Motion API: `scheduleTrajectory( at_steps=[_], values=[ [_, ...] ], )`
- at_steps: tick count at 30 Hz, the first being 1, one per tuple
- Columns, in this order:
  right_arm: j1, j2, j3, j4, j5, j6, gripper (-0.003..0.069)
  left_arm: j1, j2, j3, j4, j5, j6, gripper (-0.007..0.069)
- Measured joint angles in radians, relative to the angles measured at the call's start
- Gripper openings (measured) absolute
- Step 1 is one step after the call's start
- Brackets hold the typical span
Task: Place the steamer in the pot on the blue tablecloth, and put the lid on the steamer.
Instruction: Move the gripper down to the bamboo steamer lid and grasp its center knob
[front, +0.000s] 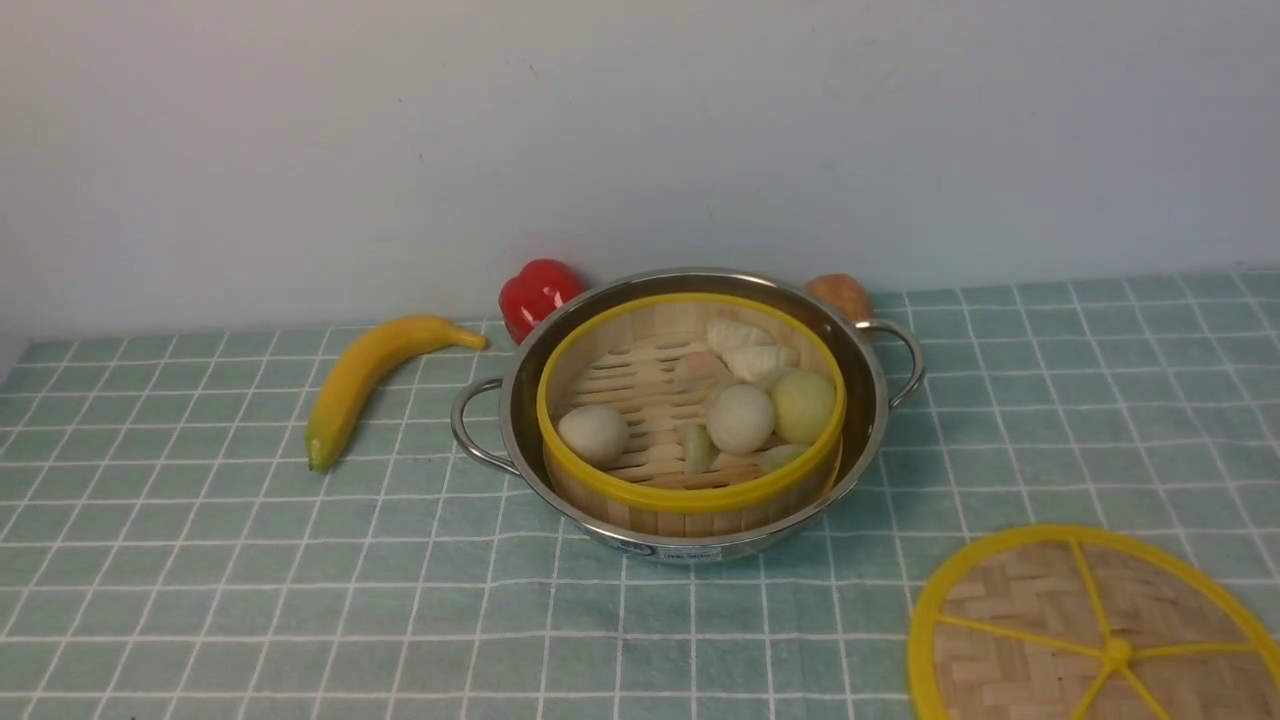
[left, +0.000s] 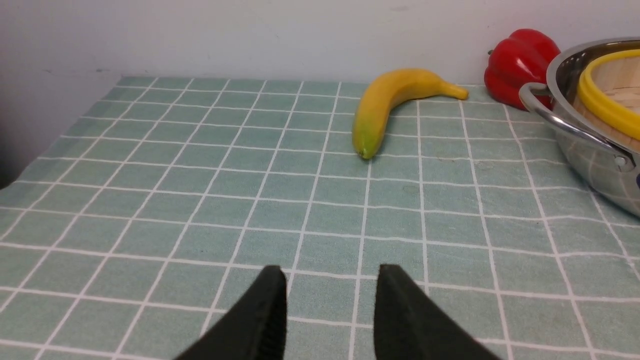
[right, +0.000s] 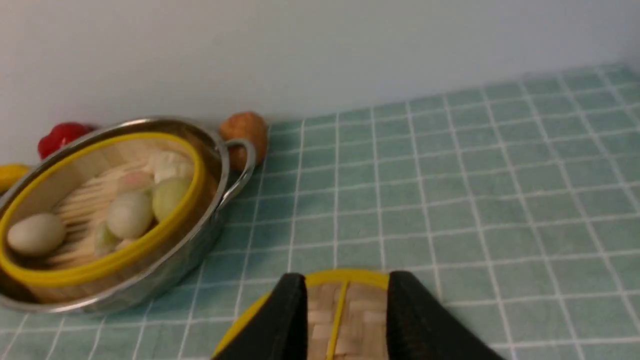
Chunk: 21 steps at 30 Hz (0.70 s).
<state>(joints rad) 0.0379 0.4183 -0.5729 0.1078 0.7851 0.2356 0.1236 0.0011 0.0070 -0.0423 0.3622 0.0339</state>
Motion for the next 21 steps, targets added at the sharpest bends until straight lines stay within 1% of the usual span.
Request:
scheduleTrajectory(
  at_steps=[1, 3, 5, 8, 11, 12, 13, 14, 15, 17, 18, 20, 21],
  values=[
    [0.000, 0.011, -0.004, 0.017, 0.020, -0.031, 0.0244, 0.000, 0.000, 0.000, 0.000, 0.000, 0.000, 0.0243],
    [0.000, 0.044, -0.031, 0.036, 0.101, -0.170, 0.0244, 0.000, 0.000, 0.000, 0.000, 0.000, 0.000, 0.0243],
    [0.000, 0.065, -0.052, 0.037, 0.150, -0.254, 0.0244, 0.000, 0.000, 0.000, 0.000, 0.000, 0.000, 0.0243],
    [0.001, 0.174, -0.130, 0.042, 0.311, -0.503, 0.0244, 0.000, 0.000, 0.000, 0.000, 0.000, 0.000, 0.0243],
    [0.041, 0.321, -0.188, 0.092, 0.388, -0.676, 0.0244, 0.000, 0.000, 0.000, 0.000, 0.000, 0.000, 0.0243],
    [0.060, 0.371, -0.201, 0.118, 0.390, -0.707, 0.0244, 0.000, 0.000, 0.000, 0.000, 0.000, 0.000, 0.0243],
    [0.077, 0.423, -0.214, 0.143, 0.388, -0.725, 0.0244, 0.000, 0.000, 0.000, 0.000, 0.000, 0.000, 0.0243],
    [0.082, 0.423, -0.214, 0.143, 0.387, -0.729, 0.0244, 0.000, 0.000, 0.000, 0.000, 0.000, 0.000, 0.0243],
    [0.113, 0.513, -0.230, 0.165, 0.383, -0.744, 0.0244, 0.000, 0.000, 0.000, 0.000, 0.000, 0.000, 0.0243],
    [0.167, 0.658, -0.267, 0.159, 0.365, -0.738, 0.0244, 0.000, 0.000, 0.000, 0.000, 0.000, 0.000, 0.0243],
    [0.174, 0.682, -0.274, 0.156, 0.362, -0.734, 0.0244, 0.000, 0.000, 0.000, 0.000, 0.000, 0.000, 0.0243],
    [0.196, 0.760, -0.301, 0.151, 0.350, -0.696, 0.0244, 0.000, 0.000, 0.000, 0.000, 0.000, 0.000, 0.0243],
    [0.213, 0.843, -0.339, 0.150, 0.343, -0.643, 0.0244, 0.000, 0.000, 0.000, 0.000, 0.000, 0.000, 0.0243]
  ],
)
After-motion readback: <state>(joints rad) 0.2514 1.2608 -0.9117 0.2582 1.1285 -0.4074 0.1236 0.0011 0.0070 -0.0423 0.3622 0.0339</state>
